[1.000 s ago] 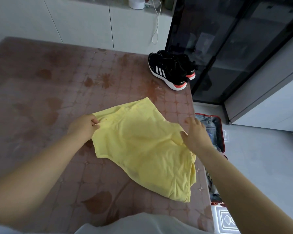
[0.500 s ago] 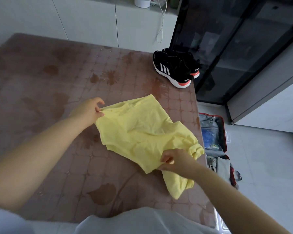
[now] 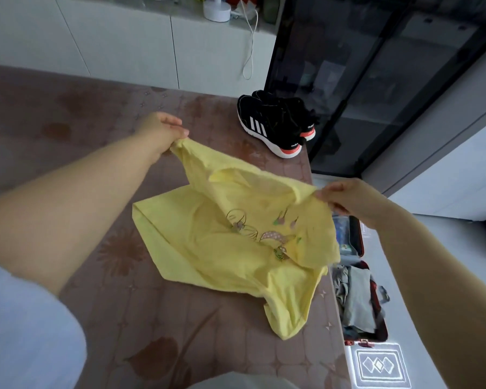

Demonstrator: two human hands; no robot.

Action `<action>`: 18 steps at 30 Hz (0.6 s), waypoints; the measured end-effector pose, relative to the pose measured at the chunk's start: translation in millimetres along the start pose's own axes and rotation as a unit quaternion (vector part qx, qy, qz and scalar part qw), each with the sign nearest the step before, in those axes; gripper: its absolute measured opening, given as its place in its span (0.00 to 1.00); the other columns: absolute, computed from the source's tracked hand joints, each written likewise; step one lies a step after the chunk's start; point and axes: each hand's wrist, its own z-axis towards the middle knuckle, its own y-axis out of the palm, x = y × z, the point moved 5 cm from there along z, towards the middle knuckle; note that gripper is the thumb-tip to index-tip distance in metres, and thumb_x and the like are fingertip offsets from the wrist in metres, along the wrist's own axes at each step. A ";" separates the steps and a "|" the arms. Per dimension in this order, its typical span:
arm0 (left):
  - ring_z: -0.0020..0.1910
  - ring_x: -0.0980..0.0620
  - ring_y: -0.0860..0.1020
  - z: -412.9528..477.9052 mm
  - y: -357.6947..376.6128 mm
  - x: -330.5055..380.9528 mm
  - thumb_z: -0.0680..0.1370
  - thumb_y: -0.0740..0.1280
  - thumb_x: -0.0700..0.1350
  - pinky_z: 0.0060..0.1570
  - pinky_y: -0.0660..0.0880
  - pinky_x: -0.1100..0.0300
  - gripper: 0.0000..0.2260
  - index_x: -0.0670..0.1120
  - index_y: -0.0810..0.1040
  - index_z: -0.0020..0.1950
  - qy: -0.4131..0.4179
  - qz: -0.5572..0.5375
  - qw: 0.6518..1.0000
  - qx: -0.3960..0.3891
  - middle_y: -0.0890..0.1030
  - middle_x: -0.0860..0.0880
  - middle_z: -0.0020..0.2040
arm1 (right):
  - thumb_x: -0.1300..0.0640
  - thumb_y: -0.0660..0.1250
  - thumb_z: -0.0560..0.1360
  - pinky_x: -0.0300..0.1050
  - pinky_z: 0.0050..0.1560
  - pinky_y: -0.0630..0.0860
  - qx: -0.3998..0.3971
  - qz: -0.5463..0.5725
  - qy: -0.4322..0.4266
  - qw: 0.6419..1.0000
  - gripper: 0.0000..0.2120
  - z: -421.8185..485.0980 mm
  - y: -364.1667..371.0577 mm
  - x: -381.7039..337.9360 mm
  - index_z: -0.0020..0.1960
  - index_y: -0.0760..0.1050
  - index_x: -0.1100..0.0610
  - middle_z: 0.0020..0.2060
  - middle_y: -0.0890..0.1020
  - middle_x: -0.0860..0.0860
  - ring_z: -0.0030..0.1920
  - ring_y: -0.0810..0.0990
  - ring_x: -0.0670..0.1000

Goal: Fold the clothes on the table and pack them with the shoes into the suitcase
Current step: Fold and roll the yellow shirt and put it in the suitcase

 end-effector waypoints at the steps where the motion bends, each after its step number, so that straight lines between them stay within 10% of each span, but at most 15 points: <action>1: 0.49 0.49 0.77 6.1 6.9 4.9 0.74 0.69 0.38 0.42 0.73 0.62 0.11 0.44 0.75 0.56 0.013 0.006 1.000 0.010 0.77 0.41 0.59 | 0.57 0.69 0.74 0.36 0.31 0.70 0.073 0.051 0.001 0.996 0.09 9.5 -5.5 0.0 0.37 0.76 0.60 0.29 0.74 0.53 0.29 0.70 0.48; 3: 0.66 0.48 0.69 11.1 21.5 8.2 0.76 0.68 0.43 0.57 0.69 0.60 0.23 0.46 0.66 0.70 0.047 0.072 0.996 -0.017 0.68 0.45 0.70 | 0.60 0.66 0.75 0.36 0.34 0.76 0.164 0.136 0.021 0.977 0.02 22.6 -4.7 -0.2 0.45 0.77 0.57 0.37 0.81 0.53 0.34 0.77 0.48; 7: 0.73 0.47 0.60 -2.6 38.2 -30.7 0.75 0.69 0.46 0.70 0.58 0.54 0.33 0.48 0.56 0.75 0.054 0.201 0.973 -0.096 0.59 0.46 0.75 | 0.58 0.65 0.76 0.45 0.54 0.72 0.101 -0.051 -0.036 0.993 0.25 17.9 33.0 5.2 0.71 0.61 0.53 0.51 0.74 0.44 0.54 0.73 0.47; 12: 0.69 0.40 0.65 -34.4 8.8 -131.1 0.73 0.70 0.50 0.66 0.64 0.49 0.33 0.44 0.59 0.73 -0.041 0.464 0.880 -0.089 0.64 0.42 0.72 | 0.48 0.70 0.71 0.41 0.58 0.72 -0.046 -0.188 -0.106 0.975 0.11 -36.3 95.1 48.5 0.53 0.77 0.48 0.50 0.76 0.41 0.54 0.76 0.44; 15: 0.63 0.40 0.71 -53.5 -8.2 -146.7 0.74 0.69 0.45 0.60 0.69 0.50 0.22 0.43 0.69 0.66 -0.018 0.466 0.884 -0.040 0.72 0.41 0.65 | 0.26 0.66 0.55 0.42 0.63 0.69 -0.136 -0.206 -0.095 0.964 0.27 -72.8 128.3 80.0 0.51 0.71 0.34 0.53 0.70 0.34 0.57 0.71 0.42; 18: 0.59 0.41 0.75 -68.2 -14.7 -145.4 0.75 0.67 0.41 0.55 0.70 0.53 0.14 0.42 0.74 0.61 -0.001 0.440 0.898 -0.022 0.78 0.42 0.60 | 0.36 0.68 0.64 0.43 0.62 0.65 -0.149 -0.321 -0.101 0.930 0.28 -88.7 150.5 104.0 0.63 0.69 0.39 0.63 0.65 0.39 0.64 0.65 0.46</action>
